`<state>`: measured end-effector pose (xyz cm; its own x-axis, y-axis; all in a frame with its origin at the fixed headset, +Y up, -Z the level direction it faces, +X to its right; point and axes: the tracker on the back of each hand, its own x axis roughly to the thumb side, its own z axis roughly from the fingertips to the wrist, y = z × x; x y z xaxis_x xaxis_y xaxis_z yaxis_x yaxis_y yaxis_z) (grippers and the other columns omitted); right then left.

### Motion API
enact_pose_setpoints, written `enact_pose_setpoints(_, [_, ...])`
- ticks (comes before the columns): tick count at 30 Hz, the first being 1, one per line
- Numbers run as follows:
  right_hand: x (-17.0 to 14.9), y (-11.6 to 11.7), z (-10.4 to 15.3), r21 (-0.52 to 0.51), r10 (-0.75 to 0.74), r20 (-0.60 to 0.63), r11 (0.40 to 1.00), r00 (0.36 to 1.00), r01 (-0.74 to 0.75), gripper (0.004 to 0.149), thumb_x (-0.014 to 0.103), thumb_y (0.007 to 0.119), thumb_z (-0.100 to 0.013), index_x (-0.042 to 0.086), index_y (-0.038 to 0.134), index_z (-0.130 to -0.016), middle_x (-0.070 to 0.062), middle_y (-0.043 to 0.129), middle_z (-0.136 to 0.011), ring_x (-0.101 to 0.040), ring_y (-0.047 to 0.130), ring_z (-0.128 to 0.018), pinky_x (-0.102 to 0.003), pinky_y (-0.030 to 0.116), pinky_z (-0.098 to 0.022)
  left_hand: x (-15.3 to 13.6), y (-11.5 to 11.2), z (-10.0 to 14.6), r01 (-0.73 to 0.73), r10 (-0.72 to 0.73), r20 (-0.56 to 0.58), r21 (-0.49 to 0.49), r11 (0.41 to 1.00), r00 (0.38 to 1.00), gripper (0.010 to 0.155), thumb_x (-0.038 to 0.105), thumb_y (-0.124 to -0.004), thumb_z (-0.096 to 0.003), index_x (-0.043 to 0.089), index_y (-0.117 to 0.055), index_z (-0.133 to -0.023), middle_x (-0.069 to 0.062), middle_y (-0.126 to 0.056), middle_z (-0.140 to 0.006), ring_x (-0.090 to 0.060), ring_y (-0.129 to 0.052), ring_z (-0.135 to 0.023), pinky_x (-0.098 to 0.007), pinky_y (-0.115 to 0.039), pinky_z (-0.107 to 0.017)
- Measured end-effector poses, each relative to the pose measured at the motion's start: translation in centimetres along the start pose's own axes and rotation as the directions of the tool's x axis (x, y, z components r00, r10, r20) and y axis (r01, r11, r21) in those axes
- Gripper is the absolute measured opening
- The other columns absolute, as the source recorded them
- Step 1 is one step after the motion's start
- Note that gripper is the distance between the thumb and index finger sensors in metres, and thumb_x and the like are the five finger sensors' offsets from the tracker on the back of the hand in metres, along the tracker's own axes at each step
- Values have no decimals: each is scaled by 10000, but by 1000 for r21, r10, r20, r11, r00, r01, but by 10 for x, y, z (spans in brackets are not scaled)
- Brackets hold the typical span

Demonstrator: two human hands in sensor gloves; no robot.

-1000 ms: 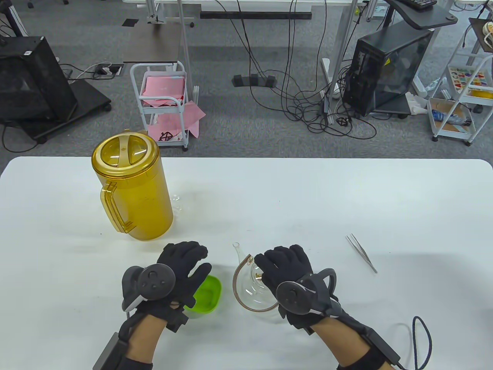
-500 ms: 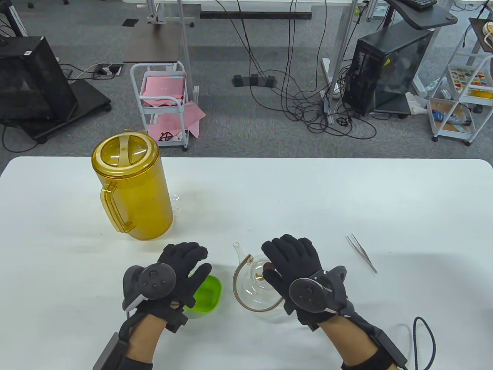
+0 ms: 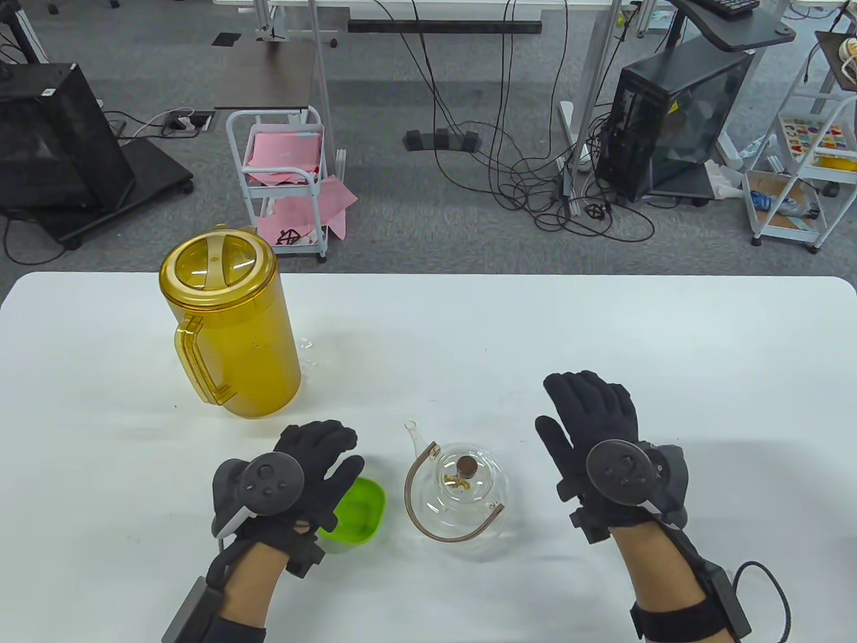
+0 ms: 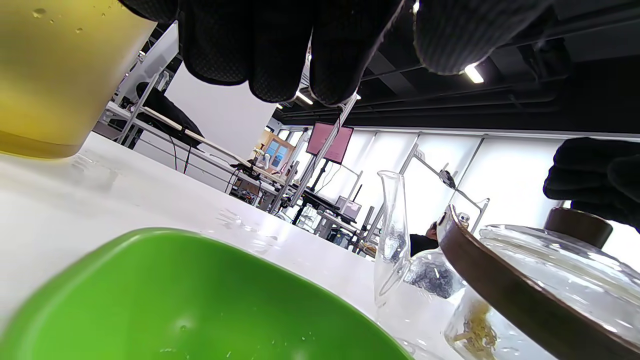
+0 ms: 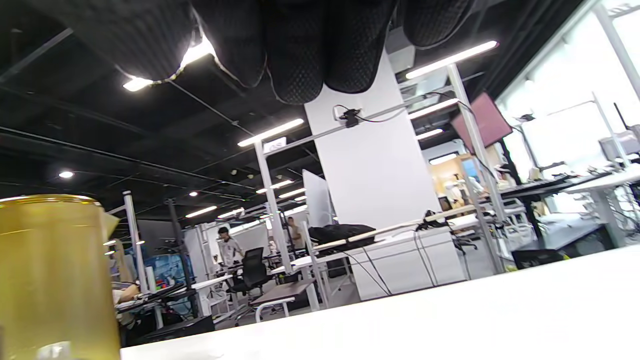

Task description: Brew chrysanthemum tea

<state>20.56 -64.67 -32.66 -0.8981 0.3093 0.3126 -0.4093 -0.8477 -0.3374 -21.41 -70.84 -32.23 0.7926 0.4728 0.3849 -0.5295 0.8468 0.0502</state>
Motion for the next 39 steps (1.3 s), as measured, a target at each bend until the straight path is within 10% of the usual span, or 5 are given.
enact_pose_setpoints(23, [-36, 78, -3, 322, 125, -96, 943, 987, -88, 600, 564, 688, -558, 293, 654, -1092, -8, 693, -1097, -344, 704, -1066, -649, 500, -760, -7, 4, 1, -8, 8, -21, 7, 1000, 1000, 603, 597, -721, -566, 243, -723, -1054, -117, -732, -1161, -445, -646, -1065, -650, -419, -777])
enact_pose_setpoints(39, [-32, 82, -4, 350, 119, -61, 932, 991, -90, 592, 566, 685, -561, 284, 686, -1081, -17, 719, -1082, -351, 727, -1049, -648, 520, -748, -5, 2, -1, -6, 6, -22, -6, 1000, 1000, 599, 596, -720, -567, 239, -736, -1047, -120, -737, -1158, -451, -647, -1064, -653, -415, -775])
